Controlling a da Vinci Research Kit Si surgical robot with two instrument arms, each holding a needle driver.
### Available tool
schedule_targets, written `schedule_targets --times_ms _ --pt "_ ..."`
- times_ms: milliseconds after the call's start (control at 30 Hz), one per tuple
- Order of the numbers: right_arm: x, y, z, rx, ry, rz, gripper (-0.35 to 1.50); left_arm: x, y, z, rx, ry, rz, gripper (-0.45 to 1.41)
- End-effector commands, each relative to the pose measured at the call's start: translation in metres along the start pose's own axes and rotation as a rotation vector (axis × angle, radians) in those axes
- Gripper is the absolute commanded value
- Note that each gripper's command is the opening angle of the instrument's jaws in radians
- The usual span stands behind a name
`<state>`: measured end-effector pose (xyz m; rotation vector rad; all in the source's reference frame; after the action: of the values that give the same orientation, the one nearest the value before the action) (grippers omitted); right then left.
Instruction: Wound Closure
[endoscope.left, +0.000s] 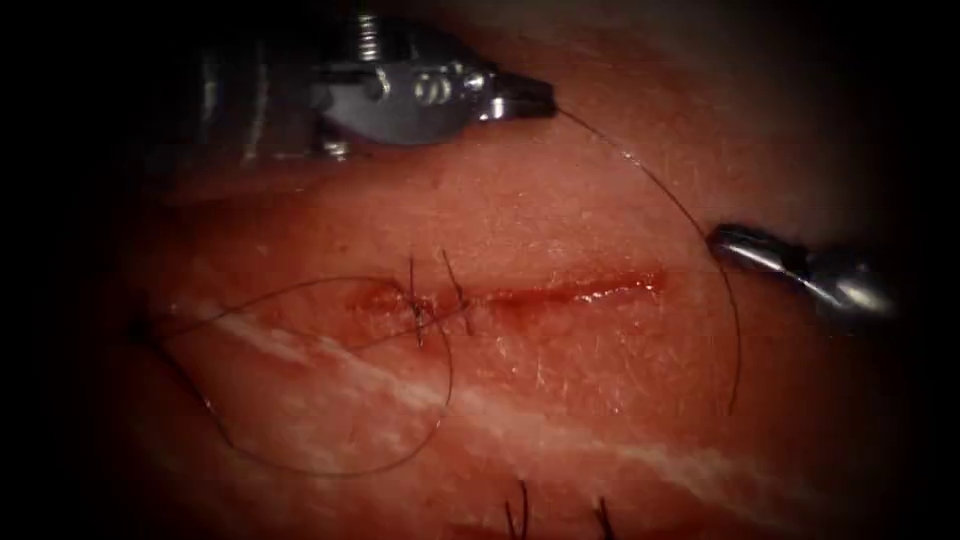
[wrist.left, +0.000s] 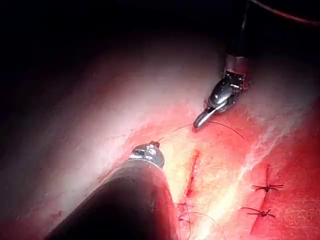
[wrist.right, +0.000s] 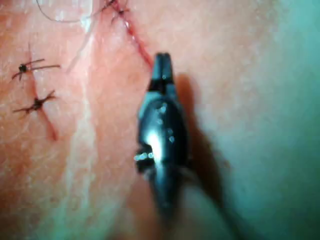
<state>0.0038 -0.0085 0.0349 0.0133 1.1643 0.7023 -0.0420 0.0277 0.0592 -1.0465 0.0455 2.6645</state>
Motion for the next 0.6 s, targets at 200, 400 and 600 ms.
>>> schedule_targets --times_ms 200,400,600 --pt "-0.0021 0.0021 -0.0068 -0.088 -0.028 0.003 0.07 -0.0011 0.0028 0.0081 -0.054 -0.023 -0.018 -0.45" --pt "-0.0019 0.0014 -0.0056 -0.085 -0.023 0.004 0.17 -0.0031 0.0027 0.0097 -0.078 -0.015 -0.107 0.52" --pt "-0.0014 -0.0009 -0.0018 -0.053 0.001 0.008 0.31 -0.0048 0.0003 0.005 -0.121 -0.006 -0.203 1.19"
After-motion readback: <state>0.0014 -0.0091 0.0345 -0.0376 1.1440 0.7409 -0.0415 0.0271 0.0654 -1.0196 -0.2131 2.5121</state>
